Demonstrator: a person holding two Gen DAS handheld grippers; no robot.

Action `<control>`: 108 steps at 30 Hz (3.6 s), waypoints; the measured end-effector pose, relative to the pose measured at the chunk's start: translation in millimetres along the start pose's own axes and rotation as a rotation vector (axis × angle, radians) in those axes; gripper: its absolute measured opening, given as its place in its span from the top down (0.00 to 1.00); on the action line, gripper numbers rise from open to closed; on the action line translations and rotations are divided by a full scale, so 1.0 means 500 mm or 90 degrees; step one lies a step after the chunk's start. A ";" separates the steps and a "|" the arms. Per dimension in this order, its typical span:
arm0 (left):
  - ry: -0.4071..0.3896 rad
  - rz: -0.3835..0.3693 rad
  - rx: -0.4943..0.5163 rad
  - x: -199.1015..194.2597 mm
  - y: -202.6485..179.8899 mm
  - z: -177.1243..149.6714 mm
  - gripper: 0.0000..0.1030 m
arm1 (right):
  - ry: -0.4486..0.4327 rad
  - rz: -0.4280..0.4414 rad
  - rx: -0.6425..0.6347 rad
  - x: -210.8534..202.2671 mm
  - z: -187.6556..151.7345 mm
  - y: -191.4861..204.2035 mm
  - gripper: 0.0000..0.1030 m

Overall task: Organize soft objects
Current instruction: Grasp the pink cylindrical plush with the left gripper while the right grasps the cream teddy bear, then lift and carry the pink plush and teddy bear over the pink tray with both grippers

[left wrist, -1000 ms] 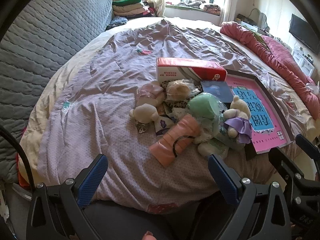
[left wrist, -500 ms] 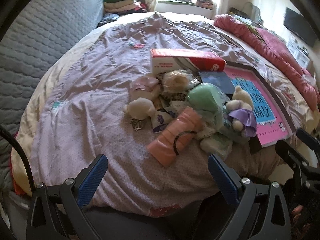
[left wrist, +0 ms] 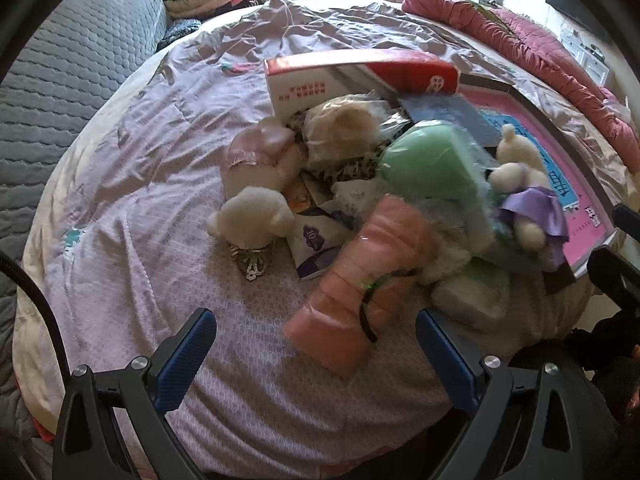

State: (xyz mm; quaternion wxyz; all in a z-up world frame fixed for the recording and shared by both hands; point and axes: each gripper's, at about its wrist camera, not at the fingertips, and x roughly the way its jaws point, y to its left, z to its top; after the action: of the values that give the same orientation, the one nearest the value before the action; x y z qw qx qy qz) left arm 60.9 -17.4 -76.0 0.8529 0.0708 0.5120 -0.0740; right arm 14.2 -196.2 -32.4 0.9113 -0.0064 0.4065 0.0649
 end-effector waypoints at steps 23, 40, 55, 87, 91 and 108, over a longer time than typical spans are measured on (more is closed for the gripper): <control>0.020 -0.130 -0.053 0.053 0.038 0.014 0.47 | 0.050 0.048 -0.003 0.118 0.040 0.027 0.25; -0.014 -0.183 -0.091 0.008 0.049 -0.004 0.87 | -0.002 0.104 0.038 0.068 0.039 -0.009 0.40; -0.053 -0.171 -0.086 -0.056 0.042 -0.007 0.87 | -0.035 0.119 0.041 0.029 0.046 -0.018 0.40; -0.097 -0.195 0.039 -0.161 -0.200 0.092 0.87 | -0.089 0.067 0.147 -0.062 0.023 -0.212 0.40; -0.089 -0.196 0.058 -0.154 -0.236 0.100 0.87 | -0.091 0.045 0.164 -0.069 0.018 -0.256 0.40; -0.004 -0.214 0.113 -0.054 -0.376 0.116 0.87 | -0.044 0.027 0.169 -0.030 -0.010 -0.346 0.40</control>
State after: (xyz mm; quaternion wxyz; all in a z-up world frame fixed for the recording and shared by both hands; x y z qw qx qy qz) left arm 60.9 -211.4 -33.3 0.8206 0.0590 0.5052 -0.2608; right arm 21.9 -369.8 -31.8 0.9159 0.1251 0.3802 0.0296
